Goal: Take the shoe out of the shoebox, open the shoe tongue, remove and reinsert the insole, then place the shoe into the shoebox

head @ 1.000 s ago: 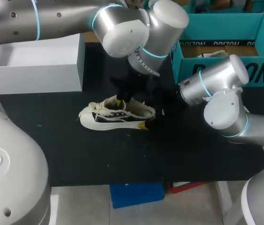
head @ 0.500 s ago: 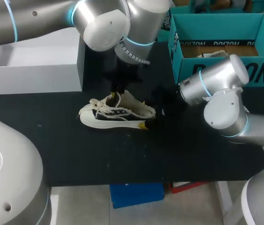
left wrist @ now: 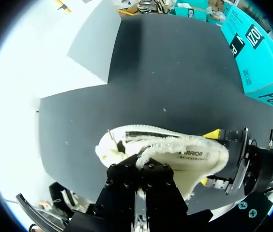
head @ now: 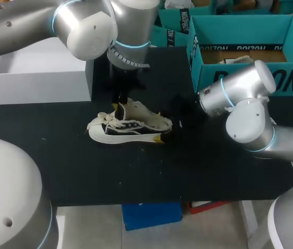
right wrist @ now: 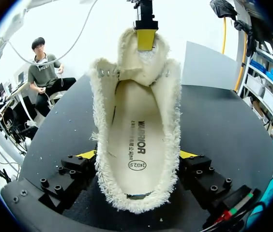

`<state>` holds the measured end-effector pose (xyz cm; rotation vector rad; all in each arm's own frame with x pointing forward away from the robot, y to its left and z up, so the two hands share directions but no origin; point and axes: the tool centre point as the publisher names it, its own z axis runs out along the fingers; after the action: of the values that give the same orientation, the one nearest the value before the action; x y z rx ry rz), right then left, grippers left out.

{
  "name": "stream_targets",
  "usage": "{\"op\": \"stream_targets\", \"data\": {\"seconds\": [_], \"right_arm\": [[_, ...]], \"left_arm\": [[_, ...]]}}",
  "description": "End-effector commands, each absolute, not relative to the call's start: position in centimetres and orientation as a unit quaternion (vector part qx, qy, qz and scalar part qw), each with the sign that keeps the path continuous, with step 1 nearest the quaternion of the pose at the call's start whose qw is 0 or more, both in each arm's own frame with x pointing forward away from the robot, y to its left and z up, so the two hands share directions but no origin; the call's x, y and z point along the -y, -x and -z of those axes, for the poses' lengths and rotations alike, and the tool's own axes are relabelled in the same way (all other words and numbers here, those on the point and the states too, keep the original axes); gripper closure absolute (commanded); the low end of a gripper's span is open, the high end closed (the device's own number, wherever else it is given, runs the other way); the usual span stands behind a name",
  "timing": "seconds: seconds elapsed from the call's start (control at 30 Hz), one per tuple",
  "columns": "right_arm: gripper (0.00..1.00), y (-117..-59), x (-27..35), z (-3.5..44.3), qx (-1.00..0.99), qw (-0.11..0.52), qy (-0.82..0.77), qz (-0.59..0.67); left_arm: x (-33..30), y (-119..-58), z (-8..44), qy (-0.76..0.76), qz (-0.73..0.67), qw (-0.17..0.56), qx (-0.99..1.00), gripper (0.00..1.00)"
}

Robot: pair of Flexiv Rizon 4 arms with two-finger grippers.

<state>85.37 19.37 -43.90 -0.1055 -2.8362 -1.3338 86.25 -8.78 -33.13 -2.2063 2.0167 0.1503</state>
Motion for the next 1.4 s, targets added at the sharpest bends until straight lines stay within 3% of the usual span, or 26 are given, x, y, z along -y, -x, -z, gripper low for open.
{"op": "stream_targets", "data": {"seconds": [0.03,1.07,1.1,1.13,1.17,1.23,1.27,1.4], "right_arm": [[1.0,-85.4,-19.5,44.2,0.905,0.003,0.034,0.425],[1.0,-85.4,-19.5,44.2,0.905,0.003,0.034,0.425],[1.0,-85.4,-19.5,44.2,0.905,0.003,0.034,0.425],[1.0,-85.4,-19.5,44.2,0.905,0.003,0.034,0.425],[1.0,-85.4,-19.5,44.2,0.905,0.003,0.034,0.425],[1.0,-85.4,-19.5,44.2,0.905,0.003,0.034,0.425],[1.0,-85.4,-19.5,44.2,0.905,0.003,0.034,0.425],[1.0,-85.4,-19.5,44.2,0.905,0.003,0.034,0.425]], "left_arm": [[7.5,-85.6,33.2,0.744,0.01,0.026,-0.667,1.0],[4.8,-85.3,37.6,0.779,0.017,0.032,-0.626,0.98],[4.8,-85.3,37.6,0.778,0.015,0.031,-0.628,0.92],[4.8,-85.3,37.6,0.776,0.014,0.027,-0.63,0.79],[4.9,-85.2,37.5,0.773,0.013,0.024,-0.634,0.75],[4.9,-85.2,37.1,0.769,0.012,0.011,-0.639,0.54],[5.0,-85.2,36.8,0.764,0.015,0.002,-0.645,0.04],[5.2,-85.2,35.2,0.728,0.028,-0.048,-0.683,0.0]]}}
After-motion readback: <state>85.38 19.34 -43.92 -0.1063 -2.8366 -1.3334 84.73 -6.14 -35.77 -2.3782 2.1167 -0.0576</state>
